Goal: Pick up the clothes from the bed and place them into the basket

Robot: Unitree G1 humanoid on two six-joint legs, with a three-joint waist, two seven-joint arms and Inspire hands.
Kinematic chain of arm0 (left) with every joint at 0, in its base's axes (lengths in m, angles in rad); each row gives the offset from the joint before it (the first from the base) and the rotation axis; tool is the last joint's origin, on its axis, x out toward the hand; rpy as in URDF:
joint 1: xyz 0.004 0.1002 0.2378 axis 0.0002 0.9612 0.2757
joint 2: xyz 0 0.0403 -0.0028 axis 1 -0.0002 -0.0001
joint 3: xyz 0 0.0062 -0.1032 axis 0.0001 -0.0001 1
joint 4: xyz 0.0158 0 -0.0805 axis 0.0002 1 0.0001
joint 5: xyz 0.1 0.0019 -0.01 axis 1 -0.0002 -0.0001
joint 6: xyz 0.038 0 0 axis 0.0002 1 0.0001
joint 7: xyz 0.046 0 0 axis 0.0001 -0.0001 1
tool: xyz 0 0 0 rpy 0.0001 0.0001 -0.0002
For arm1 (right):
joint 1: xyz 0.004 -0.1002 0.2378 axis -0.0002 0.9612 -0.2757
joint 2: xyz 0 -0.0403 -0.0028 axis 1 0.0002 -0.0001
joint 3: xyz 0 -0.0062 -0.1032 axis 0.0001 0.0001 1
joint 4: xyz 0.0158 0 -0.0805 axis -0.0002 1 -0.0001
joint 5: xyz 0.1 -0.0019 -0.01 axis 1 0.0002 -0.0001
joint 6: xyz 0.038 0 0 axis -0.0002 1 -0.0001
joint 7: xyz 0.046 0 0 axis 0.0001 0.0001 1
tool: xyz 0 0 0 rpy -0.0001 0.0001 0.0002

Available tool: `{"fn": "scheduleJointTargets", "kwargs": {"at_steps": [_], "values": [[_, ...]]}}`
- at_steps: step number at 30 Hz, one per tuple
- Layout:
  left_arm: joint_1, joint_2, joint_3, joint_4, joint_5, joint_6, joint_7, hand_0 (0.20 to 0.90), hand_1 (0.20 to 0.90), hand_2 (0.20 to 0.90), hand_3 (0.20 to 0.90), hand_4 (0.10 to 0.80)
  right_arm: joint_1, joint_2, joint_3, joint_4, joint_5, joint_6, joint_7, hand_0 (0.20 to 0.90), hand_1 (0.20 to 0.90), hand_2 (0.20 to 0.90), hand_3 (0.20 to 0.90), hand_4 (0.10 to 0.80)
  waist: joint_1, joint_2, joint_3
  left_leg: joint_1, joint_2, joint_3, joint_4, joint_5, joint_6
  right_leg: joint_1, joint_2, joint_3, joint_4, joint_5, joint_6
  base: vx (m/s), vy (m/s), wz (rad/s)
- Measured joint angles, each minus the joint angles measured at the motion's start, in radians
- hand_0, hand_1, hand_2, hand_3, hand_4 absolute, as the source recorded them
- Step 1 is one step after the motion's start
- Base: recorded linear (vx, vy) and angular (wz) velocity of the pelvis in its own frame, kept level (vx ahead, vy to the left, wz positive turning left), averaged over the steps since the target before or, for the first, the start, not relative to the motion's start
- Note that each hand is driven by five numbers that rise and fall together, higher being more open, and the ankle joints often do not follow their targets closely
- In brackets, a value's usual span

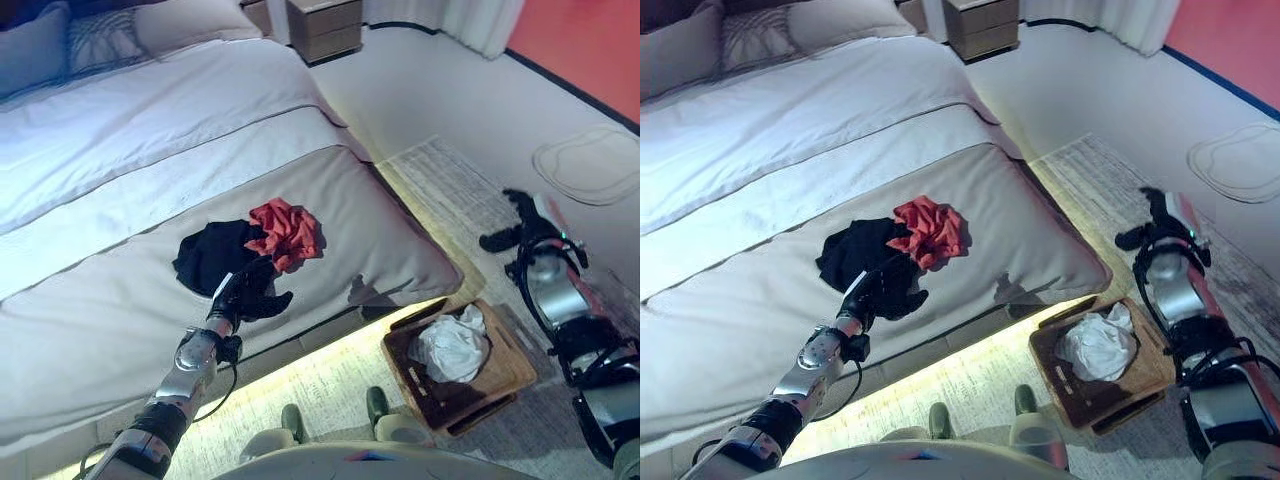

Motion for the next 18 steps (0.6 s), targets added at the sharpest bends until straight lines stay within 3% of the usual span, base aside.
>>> {"fn": "scheduleJointTargets", "kwargs": {"at_steps": [8, 12, 18], "values": [[0.063, 0.017, -0.038, 0.034, 0.093, 0.001, -0.077, 0.9, 0.9, 0.9, 0.9, 0.8, -0.178, 0.004, 0.154, 0.067, -0.003, -0.047, -0.007, 0.9, 0.9, 0.9, 0.9, 0.8, 0.101, 0.009, -0.004, -0.033, -0.002, -0.085, 0.001, 0.028, -0.006, 0.017, -0.004, -0.094, 0.0, -0.01, -0.008, 0.1, 0.039, 0.37], [0.085, 0.041, -0.074, 0.034, 0.111, -0.006, -0.077, 0.9, 0.9, 0.9, 0.9, 0.8, -0.222, 0.006, 0.198, 0.158, -0.004, -0.062, 0.003, 0.9, 0.9, 0.9, 0.9, 0.8, 0.134, 0.018, -0.005, -0.08, -0.006, -0.137, 0.001, 0.045, -0.009, -0.001, -0.007, -0.147, 0.005, -0.02, -0.012, -0.096, 0.057, 0.41], [0.076, 0.046, -0.167, 0.04, 0.13, -0.091, -0.068, 0.9, 0.9, 0.9, 0.9, 0.8, -0.36, 0.005, 0.267, 0.322, -0.003, -0.063, 0.003, 0.9, 0.9, 0.9, 0.9, 0.8, 0.171, 0.094, 0.042, -0.208, -0.017, -0.212, 0.002, 0.106, -0.029, -0.092, -0.017, -0.226, 0.005, -0.011, -0.013, -0.142, 0.061, 0.37]]}}
